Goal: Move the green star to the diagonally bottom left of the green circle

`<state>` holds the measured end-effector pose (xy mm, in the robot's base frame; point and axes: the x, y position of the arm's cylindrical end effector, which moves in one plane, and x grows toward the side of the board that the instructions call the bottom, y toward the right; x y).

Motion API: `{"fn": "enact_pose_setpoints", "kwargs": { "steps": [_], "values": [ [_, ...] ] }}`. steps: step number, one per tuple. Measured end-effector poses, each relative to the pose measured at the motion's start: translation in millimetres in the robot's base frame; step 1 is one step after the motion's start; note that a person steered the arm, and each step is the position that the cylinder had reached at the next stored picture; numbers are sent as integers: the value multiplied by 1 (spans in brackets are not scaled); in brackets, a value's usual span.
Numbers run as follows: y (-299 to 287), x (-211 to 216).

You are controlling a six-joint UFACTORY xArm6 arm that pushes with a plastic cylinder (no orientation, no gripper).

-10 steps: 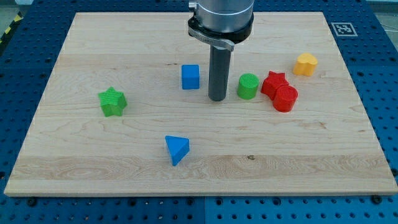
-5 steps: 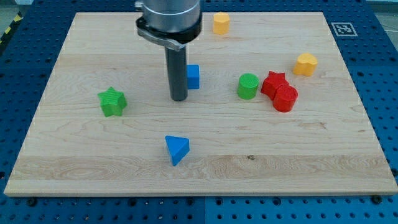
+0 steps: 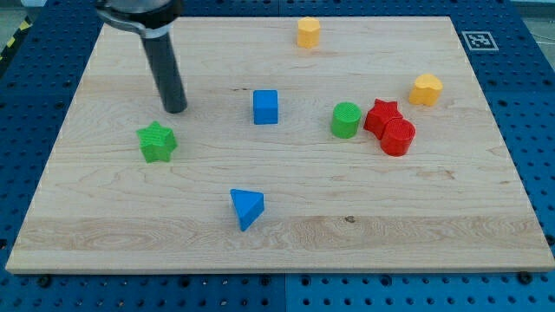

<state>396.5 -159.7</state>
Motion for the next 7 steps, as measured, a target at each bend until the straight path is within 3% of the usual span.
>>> {"fn": "enact_pose_setpoints", "kwargs": {
  "steps": [7],
  "values": [
    [-35,39]
  ]
}}
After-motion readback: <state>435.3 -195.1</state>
